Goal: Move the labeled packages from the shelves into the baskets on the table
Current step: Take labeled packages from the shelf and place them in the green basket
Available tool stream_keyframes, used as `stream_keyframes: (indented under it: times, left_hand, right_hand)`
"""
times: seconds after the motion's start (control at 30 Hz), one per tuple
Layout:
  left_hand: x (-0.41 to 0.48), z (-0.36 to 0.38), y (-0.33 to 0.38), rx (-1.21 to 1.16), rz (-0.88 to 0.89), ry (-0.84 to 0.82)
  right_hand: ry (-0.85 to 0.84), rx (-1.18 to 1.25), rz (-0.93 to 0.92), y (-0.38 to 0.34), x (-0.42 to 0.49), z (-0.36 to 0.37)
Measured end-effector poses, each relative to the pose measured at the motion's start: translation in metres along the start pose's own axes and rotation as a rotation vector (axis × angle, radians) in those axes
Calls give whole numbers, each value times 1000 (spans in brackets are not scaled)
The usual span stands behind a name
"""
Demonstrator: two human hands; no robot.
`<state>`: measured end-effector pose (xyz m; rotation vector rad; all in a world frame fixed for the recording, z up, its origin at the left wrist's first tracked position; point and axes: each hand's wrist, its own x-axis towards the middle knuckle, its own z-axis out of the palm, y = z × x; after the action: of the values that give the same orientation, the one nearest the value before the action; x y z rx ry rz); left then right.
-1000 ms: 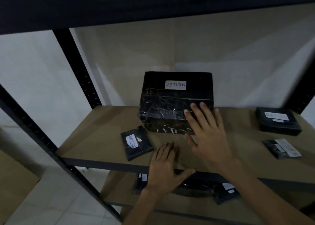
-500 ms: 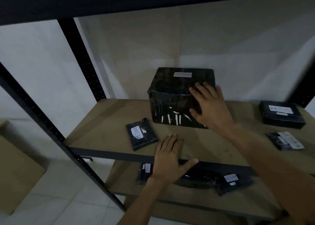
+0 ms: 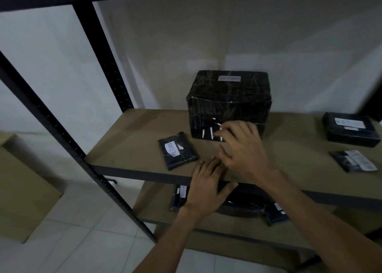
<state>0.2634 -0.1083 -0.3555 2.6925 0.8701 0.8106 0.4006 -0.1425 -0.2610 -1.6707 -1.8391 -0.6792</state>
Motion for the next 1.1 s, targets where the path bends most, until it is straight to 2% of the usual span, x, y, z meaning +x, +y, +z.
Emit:
stream_keyframes:
  times: [0.1,0.33,0.6,0.8,0.97,1.1]
  left_hand:
    - [-5,-2,-3,-24,12,-6]
    - [-7,1,0,14,2,35]
    - [-16,-7,-6,-65,38,89]
    - [-37,-20,-23,-54,90,184]
    - [-57,-32,-47,-2,-9,243]
    - [-67,-45,-67,74,-94,308]
  right_hand:
    - [-151,62,77,-2,-16,16]
    - [-372,131,328,19,-57,23]
    - [-383,131,386,14,-57,31]
    - [-483,128,341,-23,-28,40]
    - [-521,200,297,-60,4,52]
    - [-563,96,154,-76,19,64]
